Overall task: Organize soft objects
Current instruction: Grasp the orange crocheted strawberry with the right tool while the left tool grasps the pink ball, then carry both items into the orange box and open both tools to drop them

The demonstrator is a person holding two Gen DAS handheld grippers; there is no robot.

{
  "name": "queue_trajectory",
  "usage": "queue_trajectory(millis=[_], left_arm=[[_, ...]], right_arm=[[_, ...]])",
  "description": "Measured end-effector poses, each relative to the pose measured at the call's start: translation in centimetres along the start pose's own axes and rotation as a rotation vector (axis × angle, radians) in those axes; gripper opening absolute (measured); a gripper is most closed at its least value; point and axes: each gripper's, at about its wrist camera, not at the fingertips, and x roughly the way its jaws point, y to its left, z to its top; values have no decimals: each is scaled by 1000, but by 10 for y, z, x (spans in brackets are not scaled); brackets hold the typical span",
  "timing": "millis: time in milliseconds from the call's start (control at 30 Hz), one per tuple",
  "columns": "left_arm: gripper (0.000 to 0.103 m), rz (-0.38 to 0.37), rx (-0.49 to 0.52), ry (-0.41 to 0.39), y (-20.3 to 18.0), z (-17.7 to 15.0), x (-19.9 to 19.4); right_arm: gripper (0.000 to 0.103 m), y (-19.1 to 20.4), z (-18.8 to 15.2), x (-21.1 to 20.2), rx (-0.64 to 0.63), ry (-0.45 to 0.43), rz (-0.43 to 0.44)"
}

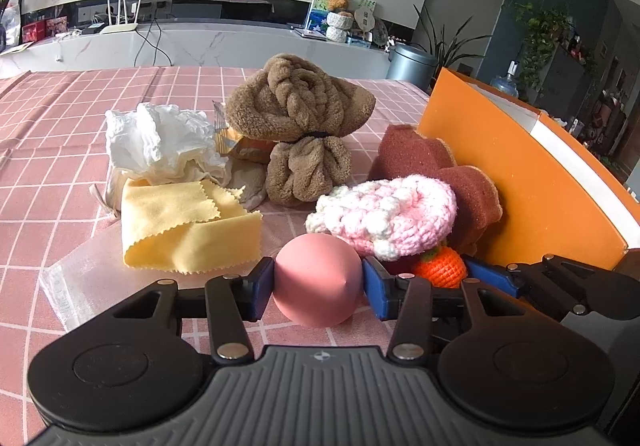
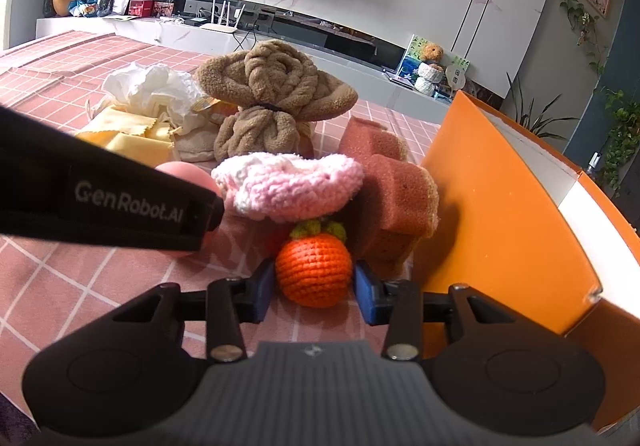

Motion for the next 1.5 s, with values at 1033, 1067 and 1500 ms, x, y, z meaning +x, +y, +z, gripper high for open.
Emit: queue_trajectory(millis=[1033, 1067, 1500], left_arm=[[52, 43, 67, -143, -41, 7, -92], [52, 38, 73, -150, -44, 8, -95], [51, -25, 166, -210, -83, 31, -105]], right_arm=[[41, -30, -3, -124, 6, -227, 42], [41, -33, -3, -128, 10, -234, 38], [41, -93, 12, -161, 61, -285, -21]])
